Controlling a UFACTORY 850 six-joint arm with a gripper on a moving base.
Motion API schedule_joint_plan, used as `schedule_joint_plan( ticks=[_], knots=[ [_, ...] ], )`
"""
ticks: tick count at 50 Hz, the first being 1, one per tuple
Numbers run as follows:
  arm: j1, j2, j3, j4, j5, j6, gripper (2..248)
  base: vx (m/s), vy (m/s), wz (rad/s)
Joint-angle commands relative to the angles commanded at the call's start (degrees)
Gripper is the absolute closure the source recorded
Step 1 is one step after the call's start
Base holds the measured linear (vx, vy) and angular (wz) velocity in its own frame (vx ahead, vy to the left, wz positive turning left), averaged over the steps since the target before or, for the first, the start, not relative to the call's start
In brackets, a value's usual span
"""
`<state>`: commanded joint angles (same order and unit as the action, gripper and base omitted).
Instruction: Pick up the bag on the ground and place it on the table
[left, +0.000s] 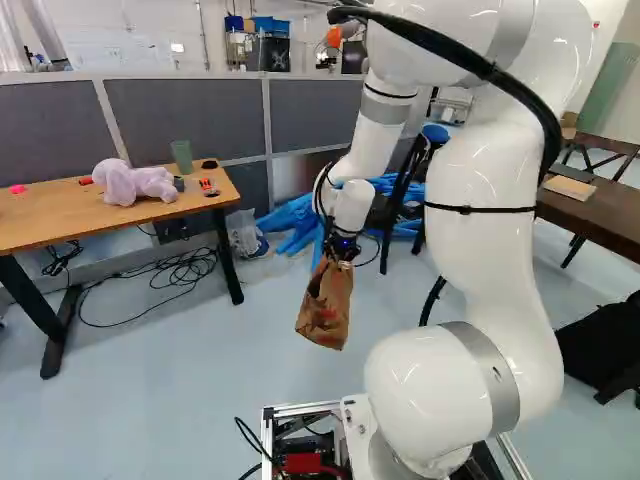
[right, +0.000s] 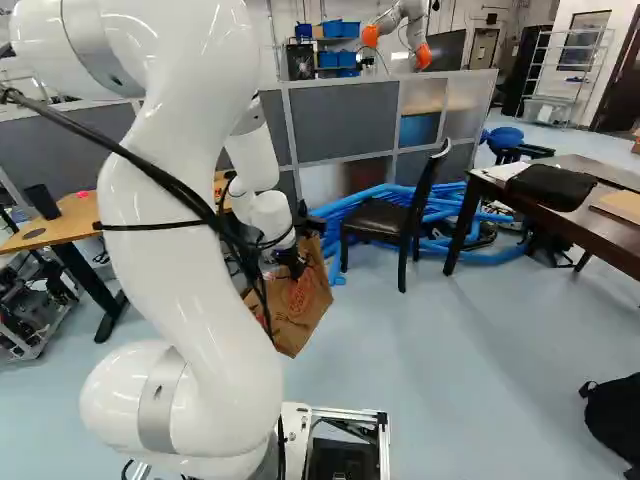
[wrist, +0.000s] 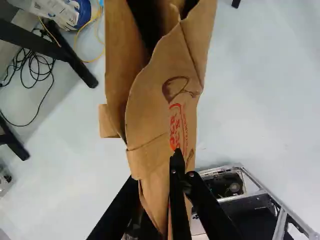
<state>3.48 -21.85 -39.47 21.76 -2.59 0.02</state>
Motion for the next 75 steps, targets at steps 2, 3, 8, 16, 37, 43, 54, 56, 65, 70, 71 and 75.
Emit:
schedule_joint_plan(
  ticks=[2, 3, 8, 16, 37, 43, 54, 56, 65, 70, 71, 75],
  knots=[
    [-0.01, 0.37, 0.02, 0.00, -0.38, 0.00, 229, 0.000, 0.000, 0.000],
    [-0.02, 0.56, 0.03, 0.00, -0.58, 0.00, 229, 0.000, 0.000, 0.000],
    [-0.05, 1.47, 0.06, 0.00, -1.57, 0.00, 229, 0.000, 0.000, 0.000],
    [-0.10, 2.90, 0.07, 0.00, -3.20, 0.00, 229, 0.000, 0.000, 0.000],
    [-0.23, 6.53, -0.12, 0.00, -7.52, 0.00, 229, 0.000, 0.000, 0.000],
    [-0.26, 7.53, -0.22, 0.00, -8.75, 0.00, 229, 0.000, 0.000, 0.000],
    [-0.33, 9.32, -0.47, 0.00, -11.01, 0.00, 229, 0.000, 0.000, 0.000],
    [-0.34, 9.64, -0.52, 0.00, -11.42, 0.00, 229, 0.000, 0.000, 0.000],
    [-0.39, 11.05, -0.78, 0.00, -13.27, 0.00, 229, 0.000, 0.000, 0.000],
    [-0.42, 11.82, -0.95, 0.00, -14.31, 0.00, 229, 0.000, 0.000, 0.000],
    [-0.43, 11.97, -0.98, 0.00, -14.52, 0.00, 229, 0.000, 0.000, 0.000],
    [-0.45, 12.57, -1.13, 0.00, -15.41, 0.00, 229, 0.000, 0.000, 0.000]
  ],
)
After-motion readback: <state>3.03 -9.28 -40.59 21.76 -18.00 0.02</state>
